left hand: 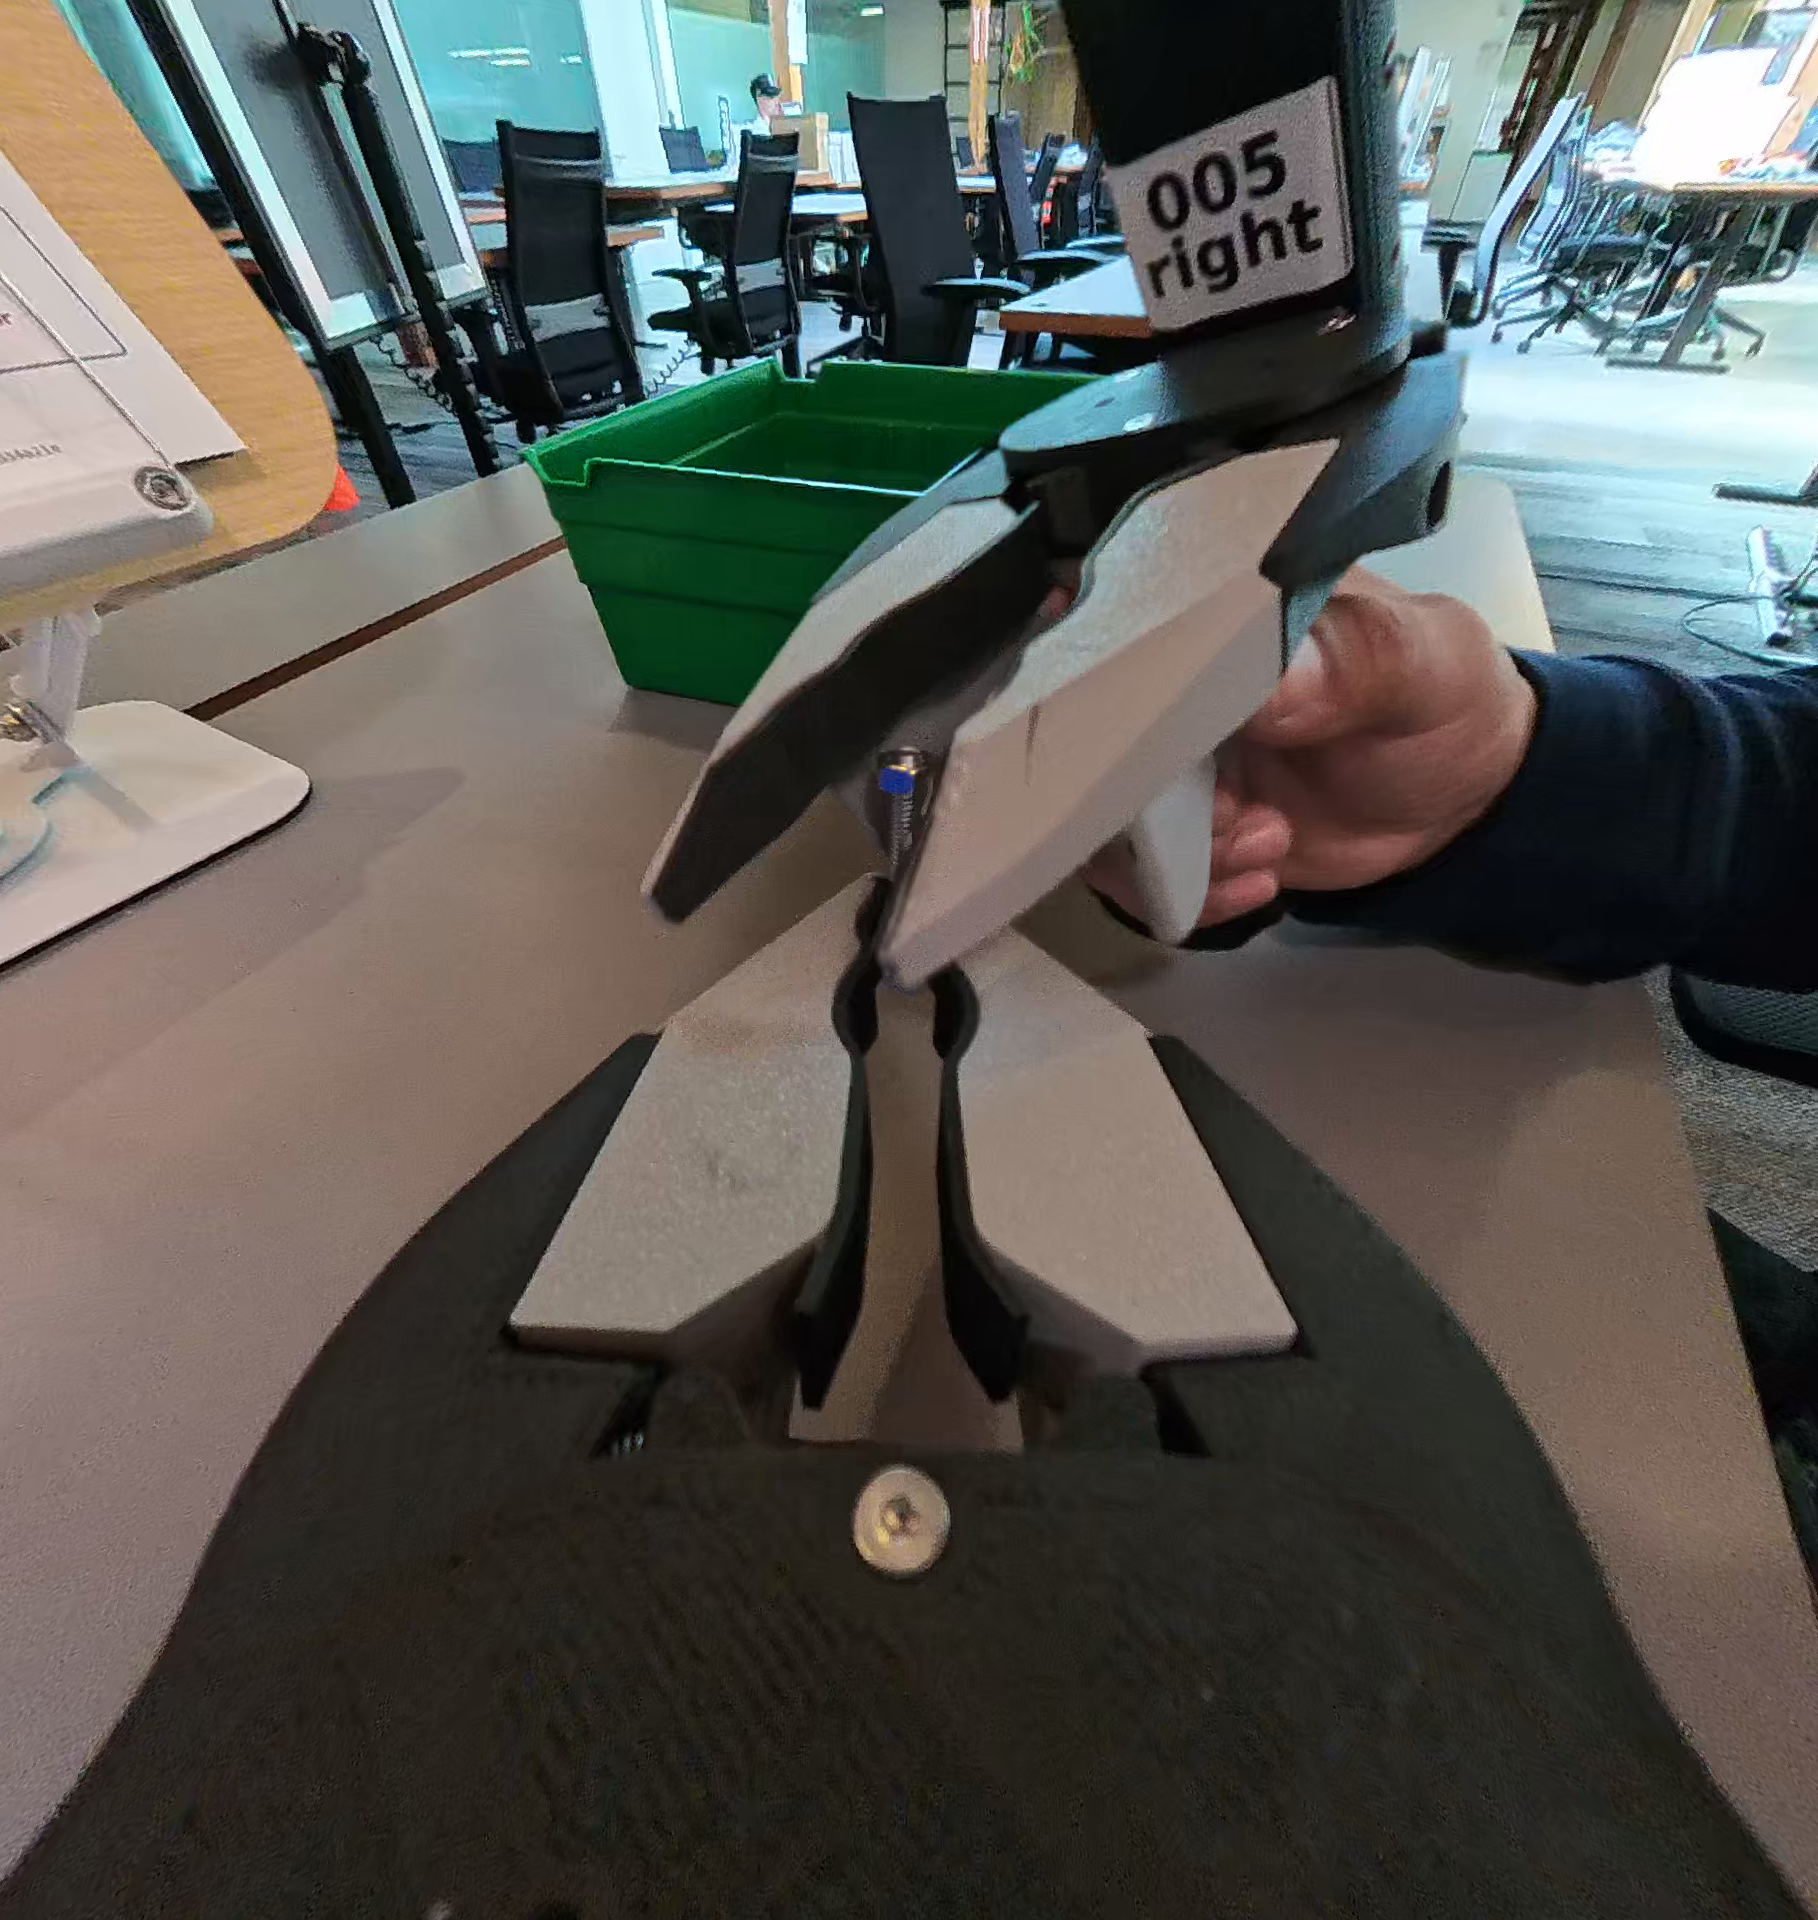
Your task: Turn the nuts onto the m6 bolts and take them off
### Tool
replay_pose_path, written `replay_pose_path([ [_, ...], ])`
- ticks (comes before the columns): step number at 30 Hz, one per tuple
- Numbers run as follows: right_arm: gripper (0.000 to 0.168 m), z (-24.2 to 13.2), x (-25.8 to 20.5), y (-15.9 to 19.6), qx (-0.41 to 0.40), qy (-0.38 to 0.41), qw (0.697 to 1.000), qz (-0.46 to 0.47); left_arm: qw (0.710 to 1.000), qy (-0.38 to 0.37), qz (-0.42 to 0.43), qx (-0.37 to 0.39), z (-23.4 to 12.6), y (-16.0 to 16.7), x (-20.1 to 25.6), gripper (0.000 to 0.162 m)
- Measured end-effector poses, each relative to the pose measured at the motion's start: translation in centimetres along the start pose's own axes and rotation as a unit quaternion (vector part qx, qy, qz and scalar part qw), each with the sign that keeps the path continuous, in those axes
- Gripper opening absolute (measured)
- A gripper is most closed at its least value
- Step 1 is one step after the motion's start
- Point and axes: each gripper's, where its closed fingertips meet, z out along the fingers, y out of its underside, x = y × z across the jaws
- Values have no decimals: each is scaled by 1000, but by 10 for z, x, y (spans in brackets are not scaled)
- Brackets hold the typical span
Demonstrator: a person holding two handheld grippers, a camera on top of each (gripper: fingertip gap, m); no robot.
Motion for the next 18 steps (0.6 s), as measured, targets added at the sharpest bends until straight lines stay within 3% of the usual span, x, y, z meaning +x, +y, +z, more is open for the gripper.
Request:
replay_pose_path([
  [7,30,-30,20,-14,33,24,999,18,999,-36,-35,15,-12,-2,-24,3],
  [14,33,-3,3,5,-14,13,1000,-17,1000,-6,-20,18,-7,-5,-7,4],
  [18,32,-13,9,-4,7,20,1000,-5,999,-29,-19,17,-10,-5,-16,4],
])
